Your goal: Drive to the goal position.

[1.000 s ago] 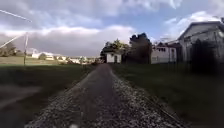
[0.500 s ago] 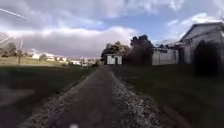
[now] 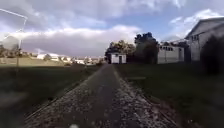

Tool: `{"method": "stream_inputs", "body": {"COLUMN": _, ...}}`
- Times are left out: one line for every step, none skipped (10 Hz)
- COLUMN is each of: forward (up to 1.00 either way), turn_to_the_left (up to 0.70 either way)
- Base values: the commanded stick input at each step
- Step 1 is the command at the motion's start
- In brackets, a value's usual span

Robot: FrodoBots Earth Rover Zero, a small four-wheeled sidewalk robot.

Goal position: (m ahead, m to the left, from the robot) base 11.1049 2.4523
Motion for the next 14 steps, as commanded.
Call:
{"method": "stream_inputs", "body": {"forward": 1.00, "turn_to_the_left": 0.00}}
{"method": "stream_inputs", "body": {"forward": 1.00, "turn_to_the_left": 0.00}}
{"method": "stream_inputs", "body": {"forward": 1.00, "turn_to_the_left": 0.00}}
{"method": "stream_inputs", "body": {"forward": 1.00, "turn_to_the_left": 0.00}}
{"method": "stream_inputs", "body": {"forward": 1.00, "turn_to_the_left": 0.00}}
{"method": "stream_inputs", "body": {"forward": 1.00, "turn_to_the_left": 0.00}}
{"method": "stream_inputs", "body": {"forward": 1.00, "turn_to_the_left": 0.00}}
{"method": "stream_inputs", "body": {"forward": 1.00, "turn_to_the_left": 0.00}}
{"method": "stream_inputs", "body": {"forward": 1.00, "turn_to_the_left": 0.00}}
{"method": "stream_inputs", "body": {"forward": 1.00, "turn_to_the_left": 0.00}}
{"method": "stream_inputs", "body": {"forward": 1.00, "turn_to_the_left": 0.00}}
{"method": "stream_inputs", "body": {"forward": 1.00, "turn_to_the_left": 0.00}}
{"method": "stream_inputs", "body": {"forward": 1.00, "turn_to_the_left": 0.00}}
{"method": "stream_inputs", "body": {"forward": 1.00, "turn_to_the_left": 0.00}}
